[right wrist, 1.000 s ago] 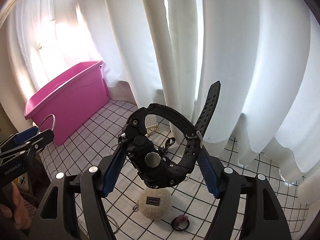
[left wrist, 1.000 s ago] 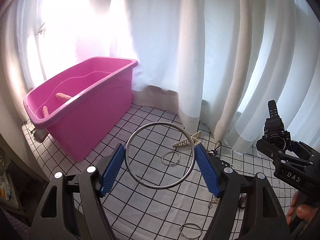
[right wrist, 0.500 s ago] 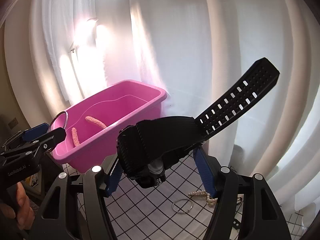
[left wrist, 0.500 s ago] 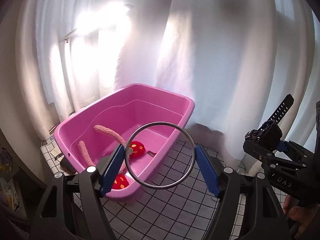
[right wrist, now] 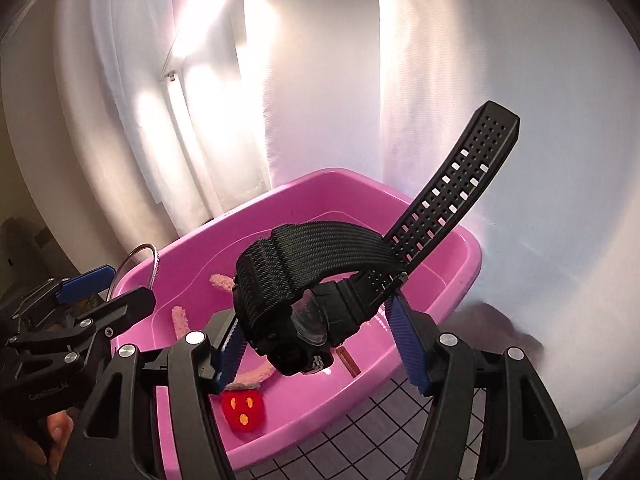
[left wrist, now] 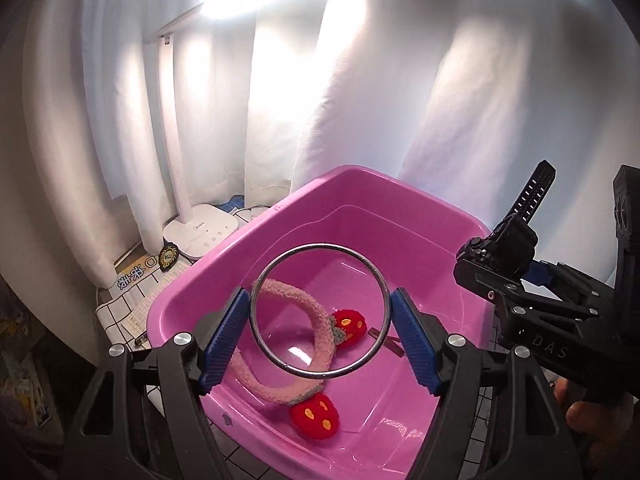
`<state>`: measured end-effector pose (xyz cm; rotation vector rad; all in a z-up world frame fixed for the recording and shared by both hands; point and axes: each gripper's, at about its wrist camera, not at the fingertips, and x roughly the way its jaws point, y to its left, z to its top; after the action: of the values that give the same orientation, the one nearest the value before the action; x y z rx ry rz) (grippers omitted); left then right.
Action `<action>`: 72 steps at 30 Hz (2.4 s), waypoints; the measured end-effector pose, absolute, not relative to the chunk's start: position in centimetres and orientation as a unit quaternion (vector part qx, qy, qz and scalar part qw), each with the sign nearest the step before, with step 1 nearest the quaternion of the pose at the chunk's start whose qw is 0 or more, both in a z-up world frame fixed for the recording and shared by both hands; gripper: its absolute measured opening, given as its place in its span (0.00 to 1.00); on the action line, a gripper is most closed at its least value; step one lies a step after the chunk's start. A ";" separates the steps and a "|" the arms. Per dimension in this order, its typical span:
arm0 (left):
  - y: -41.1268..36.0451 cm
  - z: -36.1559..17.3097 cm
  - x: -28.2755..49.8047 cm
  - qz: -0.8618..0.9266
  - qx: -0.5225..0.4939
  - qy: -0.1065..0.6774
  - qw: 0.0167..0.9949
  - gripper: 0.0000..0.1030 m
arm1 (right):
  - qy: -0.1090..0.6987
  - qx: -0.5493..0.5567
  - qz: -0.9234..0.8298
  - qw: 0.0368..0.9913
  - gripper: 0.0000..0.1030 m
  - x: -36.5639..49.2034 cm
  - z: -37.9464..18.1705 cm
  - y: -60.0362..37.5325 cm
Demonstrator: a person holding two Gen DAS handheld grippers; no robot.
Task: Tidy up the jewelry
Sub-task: 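Carry the ring with the left tool to the tub while the right tool carries the watch, then open the left tool to drop the ring while the right tool releases the watch in the tub, then withdraw both tools up from the tub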
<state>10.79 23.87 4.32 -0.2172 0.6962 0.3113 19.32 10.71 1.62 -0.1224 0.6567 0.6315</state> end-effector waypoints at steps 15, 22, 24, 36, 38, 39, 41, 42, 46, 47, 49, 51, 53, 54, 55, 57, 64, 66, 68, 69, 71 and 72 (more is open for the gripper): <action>27.7 -1.7 15.6 0.142 -0.153 0.462 0.862 0.68 | 0.473 -0.103 0.291 0.825 0.61 26.5 -3.6 15.1; 28.0 -2.9 17.0 0.149 -0.142 0.505 0.838 0.68 | 0.532 -0.126 0.255 0.797 0.61 28.4 -4.5 15.5; 27.9 -3.2 17.2 0.146 -0.141 0.514 0.833 0.69 | 0.541 -0.126 0.246 0.794 0.61 28.6 -4.6 15.4; 27.3 -3.2 17.5 0.141 -0.124 0.533 0.825 0.76 | 0.561 -0.140 0.235 0.781 0.62 28.6 -4.7 15.9; 27.3 -3.1 17.5 0.143 -0.120 0.532 0.826 0.79 | 0.561 -0.141 0.235 0.781 0.62 28.7 -4.7 15.9; 27.2 -3.0 17.5 0.145 -0.119 0.531 0.826 0.81 | 0.561 -0.140 0.235 0.781 0.62 28.6 -4.7 15.7; 27.3 -2.9 17.3 0.148 -0.124 0.529 0.826 0.89 | 0.559 -0.140 0.235 0.782 0.63 28.5 -4.7 15.6; 27.5 -2.8 17.2 0.149 -0.129 0.527 0.826 0.90 | 0.559 -0.140 0.235 0.782 0.63 28.8 -4.7 15.7; 27.8 -2.8 17.1 0.157 -0.130 0.528 0.825 0.90 | 0.558 -0.140 0.235 0.784 0.63 28.5 -4.6 16.1; 27.9 -2.8 17.0 0.158 -0.132 0.527 0.824 0.90 | 0.557 -0.140 0.235 0.784 0.63 28.7 -4.5 16.1; 28.0 -2.6 16.9 0.159 -0.136 0.525 0.825 0.90 | 0.556 -0.142 0.235 0.785 0.63 28.5 -4.6 16.1; 28.2 -2.5 16.8 0.161 -0.142 0.523 0.825 0.90 | 0.554 -0.144 0.235 0.786 0.64 28.5 -4.3 16.1; 28.4 -2.5 16.6 0.164 -0.144 0.522 0.825 0.90 | 0.551 -0.144 0.234 0.788 0.66 28.4 -4.7 16.3; 28.4 -2.4 16.5 0.165 -0.144 0.520 0.825 0.90 | 0.551 -0.143 0.235 0.788 0.67 28.4 -4.6 16.4; 28.5 -2.3 16.4 0.166 -0.144 0.519 0.826 0.90 | 0.550 -0.144 0.235 0.789 0.68 28.3 -4.5 16.4; 28.5 -2.1 16.1 0.169 -0.142 0.513 0.830 0.90 | 0.546 -0.145 0.234 0.791 0.68 28.2 -4.5 16.4; 28.4 -1.0 15.0 0.172 -0.137 0.499 0.838 0.90 | 0.536 -0.137 0.238 0.799 0.68 27.5 -3.7 16.3; 28.5 -0.7 14.6 0.172 -0.135 0.496 0.840 0.90 | 0.531 -0.136 0.239 0.802 0.68 27.2 -3.4 16.2; 28.5 -0.5 14.2 0.173 -0.136 0.494 0.841 0.90 | 0.525 -0.135 0.238 0.806 0.68 26.7 -3.1 16.1; 28.6 -0.4 14.0 0.173 -0.136 0.492 0.842 0.90 | 0.523 -0.133 0.238 0.808 0.68 26.5 -3.0 16.0; 28.6 -0.2 13.6 0.174 -0.135 0.490 0.843 0.90 | 0.519 -0.128 0.238 0.810 0.68 26.1 -2.7 15.8; 28.6 -0.1 13.4 0.175 -0.134 0.489 0.844 0.90 | 0.518 -0.126 0.238 0.812 0.68 25.9 -2.6 15.7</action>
<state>13.40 28.60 -0.09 -0.2839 1.0322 0.3690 25.87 15.70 -2.62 -0.2687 1.1066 0.5090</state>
